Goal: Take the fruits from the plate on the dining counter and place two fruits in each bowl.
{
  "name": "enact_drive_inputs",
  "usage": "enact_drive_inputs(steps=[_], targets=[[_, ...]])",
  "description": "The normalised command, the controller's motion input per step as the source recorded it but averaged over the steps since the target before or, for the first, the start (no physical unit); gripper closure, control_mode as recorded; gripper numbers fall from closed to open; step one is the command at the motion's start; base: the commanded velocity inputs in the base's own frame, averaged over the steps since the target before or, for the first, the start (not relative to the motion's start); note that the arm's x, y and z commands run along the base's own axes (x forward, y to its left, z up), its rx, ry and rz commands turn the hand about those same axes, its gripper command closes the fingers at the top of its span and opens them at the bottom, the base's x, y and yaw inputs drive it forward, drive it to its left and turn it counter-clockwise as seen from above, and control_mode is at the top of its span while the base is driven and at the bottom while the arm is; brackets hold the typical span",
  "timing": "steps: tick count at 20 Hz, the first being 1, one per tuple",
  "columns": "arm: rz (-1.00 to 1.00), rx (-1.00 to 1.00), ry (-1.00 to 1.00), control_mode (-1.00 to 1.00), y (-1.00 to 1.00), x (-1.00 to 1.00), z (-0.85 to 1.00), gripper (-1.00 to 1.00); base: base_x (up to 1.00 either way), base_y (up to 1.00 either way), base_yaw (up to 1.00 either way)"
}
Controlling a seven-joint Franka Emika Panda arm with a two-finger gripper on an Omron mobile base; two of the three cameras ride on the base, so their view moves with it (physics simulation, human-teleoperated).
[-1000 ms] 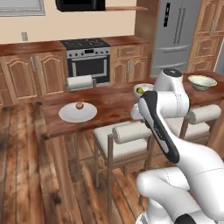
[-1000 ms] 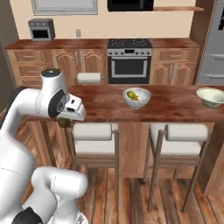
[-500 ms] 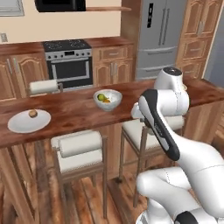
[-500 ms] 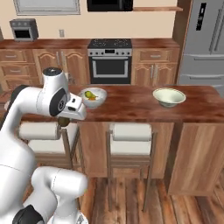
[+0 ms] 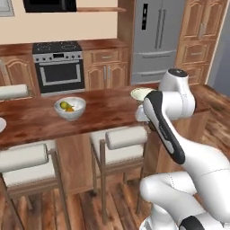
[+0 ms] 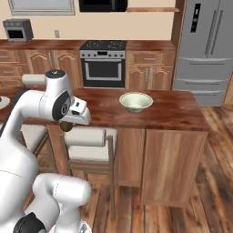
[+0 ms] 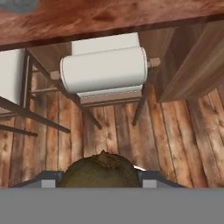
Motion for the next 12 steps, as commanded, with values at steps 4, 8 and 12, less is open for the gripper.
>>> enact_drive_inputs(steps=[4,8,12], targets=[[0.00,0.00,0.00,1.00,0.00,0.00,0.00,1.00,0.39,-1.00,0.28],[0.00,0.00,0.00,1.00,0.00,0.00,0.00,1.00,0.56,-1.00,0.31],[0.00,0.00,0.00,1.00,0.00,0.00,0.00,1.00,0.69,-0.70,0.22]])
